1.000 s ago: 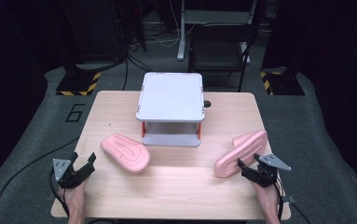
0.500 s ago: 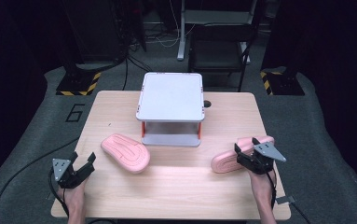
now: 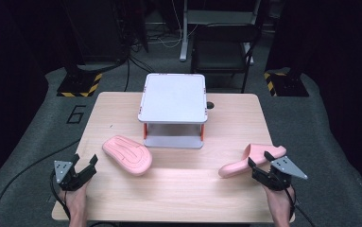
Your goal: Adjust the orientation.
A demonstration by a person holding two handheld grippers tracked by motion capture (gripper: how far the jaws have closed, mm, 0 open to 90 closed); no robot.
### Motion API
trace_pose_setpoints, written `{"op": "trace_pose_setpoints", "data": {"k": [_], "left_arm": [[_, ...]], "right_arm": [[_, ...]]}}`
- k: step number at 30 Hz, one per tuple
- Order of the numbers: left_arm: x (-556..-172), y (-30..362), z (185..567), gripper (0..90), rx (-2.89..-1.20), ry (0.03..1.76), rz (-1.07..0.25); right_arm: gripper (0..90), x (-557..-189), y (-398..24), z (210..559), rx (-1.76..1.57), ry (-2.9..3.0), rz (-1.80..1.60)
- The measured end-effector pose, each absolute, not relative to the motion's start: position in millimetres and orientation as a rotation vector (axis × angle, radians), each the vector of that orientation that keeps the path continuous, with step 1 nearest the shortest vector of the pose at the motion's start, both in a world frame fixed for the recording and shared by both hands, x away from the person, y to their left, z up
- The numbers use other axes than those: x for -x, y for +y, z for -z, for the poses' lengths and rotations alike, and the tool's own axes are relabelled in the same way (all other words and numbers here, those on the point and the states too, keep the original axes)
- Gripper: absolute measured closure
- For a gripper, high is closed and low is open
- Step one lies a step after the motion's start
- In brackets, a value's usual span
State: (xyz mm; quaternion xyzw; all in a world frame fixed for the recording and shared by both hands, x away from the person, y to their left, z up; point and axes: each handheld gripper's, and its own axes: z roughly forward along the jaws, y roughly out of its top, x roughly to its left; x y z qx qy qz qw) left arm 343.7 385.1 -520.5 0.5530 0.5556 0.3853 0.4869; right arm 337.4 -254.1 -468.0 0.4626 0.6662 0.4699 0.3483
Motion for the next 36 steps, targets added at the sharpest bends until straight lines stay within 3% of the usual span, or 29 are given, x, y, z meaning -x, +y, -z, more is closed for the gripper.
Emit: {"op": "trace_pose_setpoints", "data": {"k": [6, 9, 18, 21, 25, 32, 36], "left_arm": [[-344, 385, 521, 24.8, -1.342, 1.357, -0.938], [-344, 385, 521, 24.8, -1.33, 1.36, -0.933], [-344, 385, 520, 24.8, -1.33, 1.358, -0.933], [-344, 386, 521, 24.8, -1.325, 1.362, -0.936], [-344, 387, 521, 24.8, -1.32, 1.36, -0.938], [-343, 390, 521, 24.8, -1.323, 1.366, -0.933], [-344, 387, 522, 24.8, -1.326, 1.355, -0.933]], "right_arm": [[30.9, -319, -266, 474, -1.225, 1.702, -1.185], [25.3, -316, -268, 477, -1.255, 1.681, -1.078], [21.9, -321, -291, 495, -1.377, 1.649, -1.051], [26.9, -330, -301, 512, -1.516, 1.71, -1.115], [26.2, -341, -299, 520, -1.52, 1.741, -1.127], [26.3, -338, -300, 516, -1.456, 1.708, -1.106], [21.8, -322, -307, 503, -1.368, 1.551, -1.111]]}}
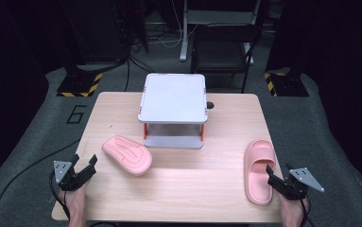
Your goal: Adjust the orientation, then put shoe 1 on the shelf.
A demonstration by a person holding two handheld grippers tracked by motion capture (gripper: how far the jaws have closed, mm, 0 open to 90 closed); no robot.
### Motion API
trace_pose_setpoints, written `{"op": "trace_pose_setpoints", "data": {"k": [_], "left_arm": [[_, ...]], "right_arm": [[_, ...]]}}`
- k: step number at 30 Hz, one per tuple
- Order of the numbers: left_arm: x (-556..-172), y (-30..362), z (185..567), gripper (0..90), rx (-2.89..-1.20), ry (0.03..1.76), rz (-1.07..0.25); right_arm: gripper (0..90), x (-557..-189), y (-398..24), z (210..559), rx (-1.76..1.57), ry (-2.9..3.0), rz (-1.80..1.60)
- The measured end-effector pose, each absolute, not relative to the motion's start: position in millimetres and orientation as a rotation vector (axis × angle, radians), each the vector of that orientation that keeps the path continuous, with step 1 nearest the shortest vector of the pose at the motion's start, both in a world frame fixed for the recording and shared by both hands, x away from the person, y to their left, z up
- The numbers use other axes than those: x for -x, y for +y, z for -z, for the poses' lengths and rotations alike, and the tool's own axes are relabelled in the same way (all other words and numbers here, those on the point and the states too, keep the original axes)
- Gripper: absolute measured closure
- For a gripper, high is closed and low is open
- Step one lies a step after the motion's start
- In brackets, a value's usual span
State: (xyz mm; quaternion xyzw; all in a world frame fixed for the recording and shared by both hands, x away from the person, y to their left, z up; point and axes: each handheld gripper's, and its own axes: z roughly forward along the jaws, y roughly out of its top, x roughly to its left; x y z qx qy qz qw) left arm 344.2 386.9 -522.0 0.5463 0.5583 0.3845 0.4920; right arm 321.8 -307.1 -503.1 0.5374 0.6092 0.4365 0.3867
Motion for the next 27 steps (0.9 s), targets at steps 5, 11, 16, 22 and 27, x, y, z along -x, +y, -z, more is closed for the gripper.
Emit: {"op": "trace_pose_setpoints", "data": {"k": [5, 11, 16, 22, 27], "left_arm": [[-345, 387, 523, 24.8, -1.345, 1.353, -0.925], [-345, 389, 523, 24.8, -1.326, 1.364, -0.929], [-345, 388, 523, 24.8, -1.33, 1.365, -0.925], [-344, 389, 523, 24.8, -1.317, 1.37, -0.921], [-343, 391, 523, 24.8, -1.324, 1.372, -0.927]], "right_arm": [[21.5, -316, -309, 498, -1.34, 1.47, -1.095], [26.5, -318, -308, 499, -1.334, 1.486, -1.108], [30.2, -320, -307, 502, -1.347, 1.519, -1.123], [40.9, -324, -302, 505, -1.368, 1.572, -1.099], [50.6, -334, -300, 512, -1.384, 1.614, -1.055]]}}
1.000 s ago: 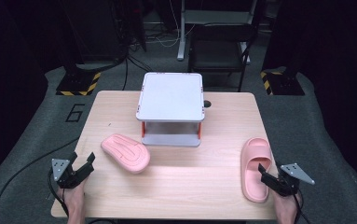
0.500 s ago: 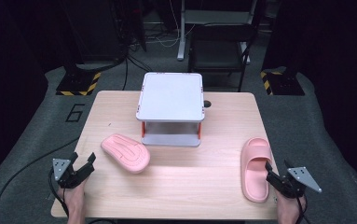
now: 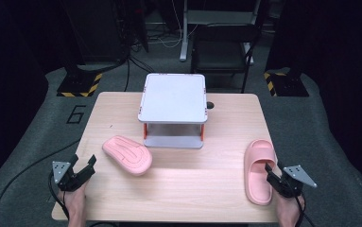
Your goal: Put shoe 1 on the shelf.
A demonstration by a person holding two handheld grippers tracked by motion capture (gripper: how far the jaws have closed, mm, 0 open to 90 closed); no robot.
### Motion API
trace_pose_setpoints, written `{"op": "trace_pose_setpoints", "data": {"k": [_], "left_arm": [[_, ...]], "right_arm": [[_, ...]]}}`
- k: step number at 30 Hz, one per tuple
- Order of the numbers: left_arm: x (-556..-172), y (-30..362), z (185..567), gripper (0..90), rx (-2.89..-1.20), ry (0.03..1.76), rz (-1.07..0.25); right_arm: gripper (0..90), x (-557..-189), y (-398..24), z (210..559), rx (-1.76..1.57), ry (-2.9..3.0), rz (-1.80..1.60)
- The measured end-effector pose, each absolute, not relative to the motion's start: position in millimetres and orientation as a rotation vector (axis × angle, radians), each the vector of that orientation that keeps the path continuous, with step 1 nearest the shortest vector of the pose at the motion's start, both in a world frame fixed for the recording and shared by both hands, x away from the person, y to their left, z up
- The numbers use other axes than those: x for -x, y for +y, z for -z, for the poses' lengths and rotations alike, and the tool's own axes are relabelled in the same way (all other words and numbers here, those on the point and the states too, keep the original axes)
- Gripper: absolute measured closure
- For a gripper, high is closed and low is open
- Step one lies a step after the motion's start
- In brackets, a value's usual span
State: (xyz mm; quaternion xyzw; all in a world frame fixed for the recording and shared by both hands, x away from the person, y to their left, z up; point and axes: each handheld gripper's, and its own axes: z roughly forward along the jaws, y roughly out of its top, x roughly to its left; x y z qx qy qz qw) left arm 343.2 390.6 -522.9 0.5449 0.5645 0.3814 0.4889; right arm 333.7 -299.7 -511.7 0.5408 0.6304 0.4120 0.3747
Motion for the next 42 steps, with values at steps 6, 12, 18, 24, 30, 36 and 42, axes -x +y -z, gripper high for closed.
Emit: {"op": "trace_pose_setpoints", "data": {"k": [6, 12, 18, 24, 30, 36, 42], "left_arm": [[-343, 391, 521, 24.8, -1.326, 1.368, -0.939], [-341, 390, 520, 24.9, -1.327, 1.365, -0.943], [-339, 387, 512, 24.9, -1.331, 1.345, -0.956], [-339, 369, 479, 27.7, -1.359, 1.181, -0.909], [-356, 346, 439, 27.3, -1.491, 1.023, -0.834], [-386, 310, 406, 29.5, -1.57, 0.913, -0.787], [-426, 275, 383, 30.6, -1.669, 0.834, -0.681]], "right_arm": [[67.0, -346, -303, 517, -1.426, 1.62, -1.014], [77.1, -353, -310, 515, -1.499, 1.593, -1.083], [81.0, -349, -293, 503, -1.425, 1.658, -1.094], [81.2, -356, -248, 483, -1.291, 1.749, -1.23], [80.9, -375, -203, 477, -1.23, 1.828, -1.281], [80.7, -396, -161, 478, -1.207, 1.886, -1.335], [80.4, -417, -126, 485, -1.175, 1.95, -1.356]]}}
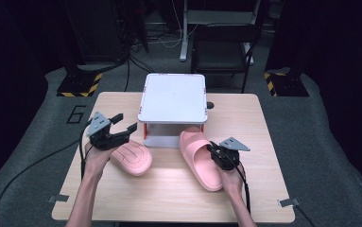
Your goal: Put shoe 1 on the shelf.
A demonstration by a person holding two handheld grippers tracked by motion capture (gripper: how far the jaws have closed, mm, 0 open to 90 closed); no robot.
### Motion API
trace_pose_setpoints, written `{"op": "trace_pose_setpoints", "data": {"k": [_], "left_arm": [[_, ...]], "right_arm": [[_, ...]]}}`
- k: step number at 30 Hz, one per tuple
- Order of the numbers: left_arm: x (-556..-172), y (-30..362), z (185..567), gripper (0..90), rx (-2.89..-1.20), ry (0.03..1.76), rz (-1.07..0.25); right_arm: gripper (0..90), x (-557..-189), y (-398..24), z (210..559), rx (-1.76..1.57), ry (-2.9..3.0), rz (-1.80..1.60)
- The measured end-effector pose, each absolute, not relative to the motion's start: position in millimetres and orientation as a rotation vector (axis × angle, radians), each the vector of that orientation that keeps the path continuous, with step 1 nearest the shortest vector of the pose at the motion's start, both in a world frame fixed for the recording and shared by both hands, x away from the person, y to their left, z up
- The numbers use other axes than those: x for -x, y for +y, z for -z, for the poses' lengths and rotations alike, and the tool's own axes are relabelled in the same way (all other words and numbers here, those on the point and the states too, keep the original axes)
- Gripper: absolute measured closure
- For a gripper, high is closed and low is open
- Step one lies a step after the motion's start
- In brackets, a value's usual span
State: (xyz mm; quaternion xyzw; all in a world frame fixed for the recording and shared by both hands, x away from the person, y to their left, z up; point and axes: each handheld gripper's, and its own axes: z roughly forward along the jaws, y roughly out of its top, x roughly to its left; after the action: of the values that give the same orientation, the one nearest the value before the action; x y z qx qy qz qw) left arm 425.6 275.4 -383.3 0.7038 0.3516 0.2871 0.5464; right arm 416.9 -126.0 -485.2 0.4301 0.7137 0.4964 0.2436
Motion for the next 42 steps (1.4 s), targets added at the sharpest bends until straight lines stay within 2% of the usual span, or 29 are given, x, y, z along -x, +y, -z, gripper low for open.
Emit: {"op": "trace_pose_setpoints", "data": {"k": [10, 15, 23, 27, 28, 30, 36, 37, 39, 42], "left_arm": [[-477, 236, 382, 31.6, -1.809, 0.802, -0.632], [-493, 225, 389, 32.0, -1.828, 0.865, -0.616], [-498, 225, 391, 34.6, -1.812, 0.889, -0.62], [-498, 224, 391, 34.8, -1.815, 0.893, -0.62], [-498, 224, 391, 34.8, -1.817, 0.891, -0.618], [-498, 224, 391, 34.8, -1.816, 0.891, -0.619], [-498, 224, 391, 34.8, -1.816, 0.891, -0.619], [-498, 224, 391, 34.8, -1.816, 0.891, -0.619], [-498, 224, 390, 34.8, -1.823, 0.892, -0.619], [-498, 224, 390, 34.9, -1.819, 0.894, -0.617]], "right_arm": [[80.3, -446, -82, 494, -1.21, 1.969, -1.368], [80.2, -462, -63, 499, -1.216, 1.968, -1.345], [79.5, -484, -35, 505, -1.257, 1.889, -1.346], [75.5, -487, -33, 506, -1.28, 1.858, -1.359], [73.0, -486, -33, 505, -1.277, 1.866, -1.362], [58.2, -479, -38, 503, -1.242, 1.881, -1.398], [32.9, -457, -67, 490, -1.095, 2.007, -1.504], [32.9, -457, -67, 490, -1.095, 2.007, -1.504], [25.7, -440, -81, 487, -0.964, 2.1, -1.482], [24.0, -420, -95, 490, -0.89, 2.207, -1.476]]}}
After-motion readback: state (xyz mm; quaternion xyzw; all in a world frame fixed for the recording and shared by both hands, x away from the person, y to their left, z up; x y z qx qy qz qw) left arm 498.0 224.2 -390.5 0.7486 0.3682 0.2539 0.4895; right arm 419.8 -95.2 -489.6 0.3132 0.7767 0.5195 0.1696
